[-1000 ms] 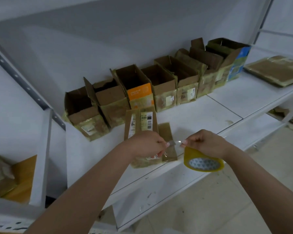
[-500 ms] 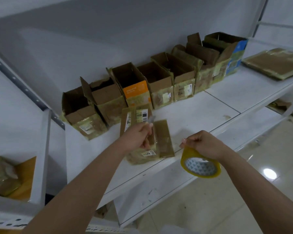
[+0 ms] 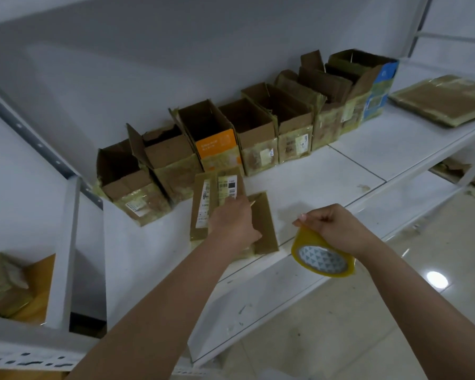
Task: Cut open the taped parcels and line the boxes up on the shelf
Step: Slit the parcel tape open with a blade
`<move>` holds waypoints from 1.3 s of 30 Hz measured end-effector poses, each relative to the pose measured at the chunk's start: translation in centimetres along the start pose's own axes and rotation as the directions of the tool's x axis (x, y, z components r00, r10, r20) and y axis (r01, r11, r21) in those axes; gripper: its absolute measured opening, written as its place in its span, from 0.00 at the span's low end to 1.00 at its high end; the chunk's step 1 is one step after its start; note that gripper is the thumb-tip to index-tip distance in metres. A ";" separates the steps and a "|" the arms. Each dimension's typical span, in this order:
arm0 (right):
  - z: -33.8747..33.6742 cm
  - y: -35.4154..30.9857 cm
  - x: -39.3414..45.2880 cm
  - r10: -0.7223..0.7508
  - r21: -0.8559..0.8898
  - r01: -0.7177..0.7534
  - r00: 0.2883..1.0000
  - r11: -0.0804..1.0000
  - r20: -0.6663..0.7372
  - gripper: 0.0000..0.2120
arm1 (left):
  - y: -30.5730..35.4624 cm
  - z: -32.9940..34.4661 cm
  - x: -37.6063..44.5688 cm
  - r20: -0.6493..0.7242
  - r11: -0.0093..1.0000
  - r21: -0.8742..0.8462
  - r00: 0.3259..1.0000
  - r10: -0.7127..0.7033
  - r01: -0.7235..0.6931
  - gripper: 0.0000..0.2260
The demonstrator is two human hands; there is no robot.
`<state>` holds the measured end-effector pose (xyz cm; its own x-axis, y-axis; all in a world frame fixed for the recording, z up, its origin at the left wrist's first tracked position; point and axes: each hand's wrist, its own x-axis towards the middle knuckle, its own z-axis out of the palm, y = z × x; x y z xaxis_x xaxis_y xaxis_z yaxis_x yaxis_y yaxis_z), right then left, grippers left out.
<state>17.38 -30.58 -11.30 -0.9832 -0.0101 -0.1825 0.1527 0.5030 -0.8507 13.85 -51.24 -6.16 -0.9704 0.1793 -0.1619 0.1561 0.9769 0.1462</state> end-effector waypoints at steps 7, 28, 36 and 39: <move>-0.5 -2.9 -1.0 -0.160 0.080 0.163 0.986 0.983 -0.043 0.15 | -0.6 -0.5 -1.1 -0.128 0.652 -0.758 0.986 -0.104 -0.030 0.19; 2.2 -4.7 2.1 -0.331 -0.253 0.226 0.770 0.941 -0.545 0.05 | 0.8 -1.5 -1.6 0.118 0.305 -0.941 0.986 -0.120 0.150 0.06; 0.9 -1.3 6.9 -0.411 -0.501 0.119 0.744 0.857 -0.527 0.11 | -8.9 -3.5 -1.2 -0.175 0.464 -0.882 0.855 -0.489 0.084 0.08; 1.9 0.8 7.4 -0.233 -0.472 0.016 0.883 0.882 -0.407 0.15 | -12.2 -1.6 -1.6 -0.173 0.581 -0.791 0.840 -0.514 0.193 0.05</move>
<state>10.43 -31.88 -14.30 -0.9448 0.2254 0.2380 0.0719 0.8508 -0.5205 13.23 -63.59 -6.14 -0.9272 -0.3721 -0.0425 -0.2425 0.5099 0.8253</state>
